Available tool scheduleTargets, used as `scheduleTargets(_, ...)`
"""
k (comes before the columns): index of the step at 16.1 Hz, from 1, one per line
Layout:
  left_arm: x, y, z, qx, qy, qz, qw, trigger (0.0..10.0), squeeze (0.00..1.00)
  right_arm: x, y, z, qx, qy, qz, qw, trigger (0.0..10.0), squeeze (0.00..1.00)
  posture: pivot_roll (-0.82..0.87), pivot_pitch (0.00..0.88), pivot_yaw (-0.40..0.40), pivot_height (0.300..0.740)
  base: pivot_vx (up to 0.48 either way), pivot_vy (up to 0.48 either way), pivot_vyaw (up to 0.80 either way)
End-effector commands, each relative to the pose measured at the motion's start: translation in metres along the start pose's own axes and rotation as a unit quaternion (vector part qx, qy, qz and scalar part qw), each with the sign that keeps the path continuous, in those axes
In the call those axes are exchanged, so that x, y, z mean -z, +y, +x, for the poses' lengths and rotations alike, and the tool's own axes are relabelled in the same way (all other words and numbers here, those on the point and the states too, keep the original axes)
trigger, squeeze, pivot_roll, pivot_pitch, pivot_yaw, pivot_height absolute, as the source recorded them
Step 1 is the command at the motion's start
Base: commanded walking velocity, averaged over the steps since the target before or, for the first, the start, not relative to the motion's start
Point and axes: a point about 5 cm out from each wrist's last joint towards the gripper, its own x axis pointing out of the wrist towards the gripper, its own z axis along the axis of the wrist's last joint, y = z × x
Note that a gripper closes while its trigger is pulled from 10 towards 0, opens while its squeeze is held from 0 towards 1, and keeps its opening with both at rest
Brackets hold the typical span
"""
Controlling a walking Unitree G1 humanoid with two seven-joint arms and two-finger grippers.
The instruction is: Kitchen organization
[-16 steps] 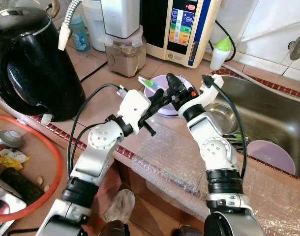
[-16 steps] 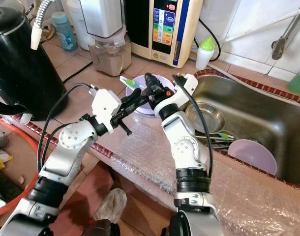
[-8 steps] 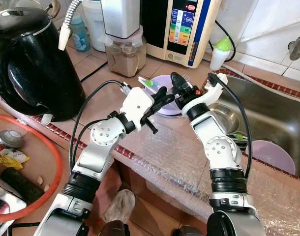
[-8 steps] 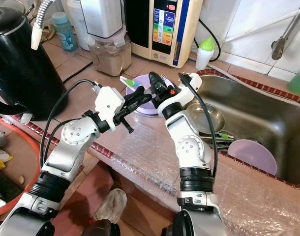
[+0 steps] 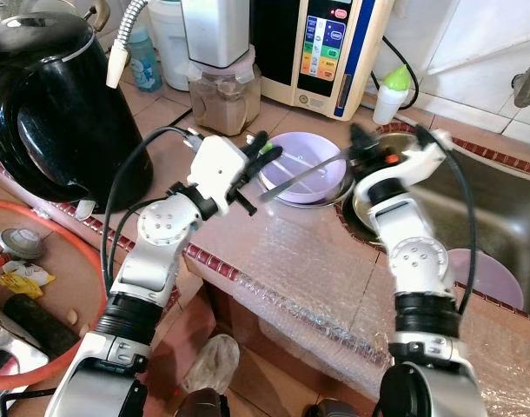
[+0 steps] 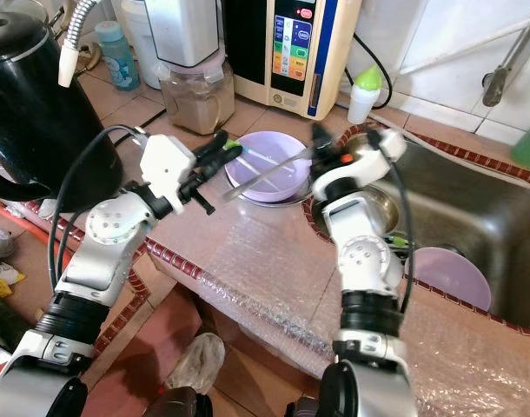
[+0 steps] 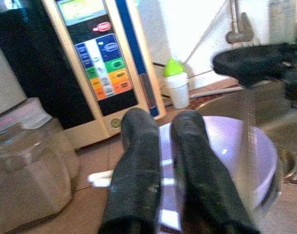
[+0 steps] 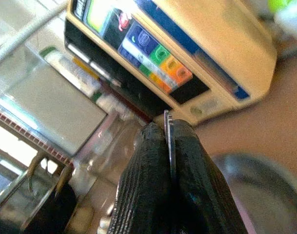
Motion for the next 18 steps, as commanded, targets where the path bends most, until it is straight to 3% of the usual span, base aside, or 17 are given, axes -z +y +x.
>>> scheduleTargets(1,-0.005,-0.004,0.005,0.01,-0.01,0.01,1.0,10.0,1.0,-0.014,0.013,0.01,-0.01,-0.034,-0.018,0.999,0.0,0.0,-0.01,0.008,0.028,0.74,0.0,0.0,0.0)
scheduleTargets(4,-0.009,-0.003,0.007,0.011,-0.015,0.009,1.0,10.0,1.0,-0.041,0.016,0.018,0.012,-0.092,-0.03,0.995,0.0,0.0,-0.01,0.006,0.031,0.74,0.0,0.0,0.0)
scheduleTargets(7,-0.009,-0.004,0.006,0.013,-0.014,0.009,1.0,10.0,1.0,-0.06,-0.003,0.017,0.084,-0.136,-0.072,0.985,0.0,0.0,-0.01,0.002,0.03,0.74,0.0,0.0,0.0)
scheduleTargets(9,-0.006,-0.006,0.001,0.011,-0.009,0.005,1.0,10.0,1.0,-0.088,-0.029,0.006,0.175,-0.182,-0.18,0.951,0.0,0.0,-0.01,0.0,0.028,0.74,0.0,0.0,0.0)
scheduleTargets(13,-0.004,-0.009,-0.004,0.009,-0.004,0.0,1.0,10.0,1.0,-0.104,-0.034,0.001,0.186,-0.204,-0.241,0.93,0.0,0.0,-0.01,0.0,0.025,0.74,0.0,0.0,0.0)
scheduleTargets(16,-0.003,-0.011,-0.005,0.009,0.001,0.0,1.0,10.0,1.0,-0.098,-0.036,0.002,0.178,-0.191,-0.321,0.911,0.0,0.0,-0.01,0.0,0.025,0.74,0.0,0.0,0.0)
scheduleTargets(17,-0.002,-0.012,-0.006,0.013,0.005,0.001,1.0,10.0,1.0,-0.091,-0.037,0.001,0.169,-0.168,-0.382,0.893,0.0,0.0,0.0,0.0,0.019,0.74,0.0,0.0,0.0)
scheduleTargets(18,0.002,-0.016,-0.008,0.029,0.017,-0.003,0.999,10.0,1.0,-0.079,-0.043,-0.002,0.165,-0.131,-0.455,0.865,0.0,0.0,0.0,0.0,0.019,0.74,0.0,0.0,0.0)
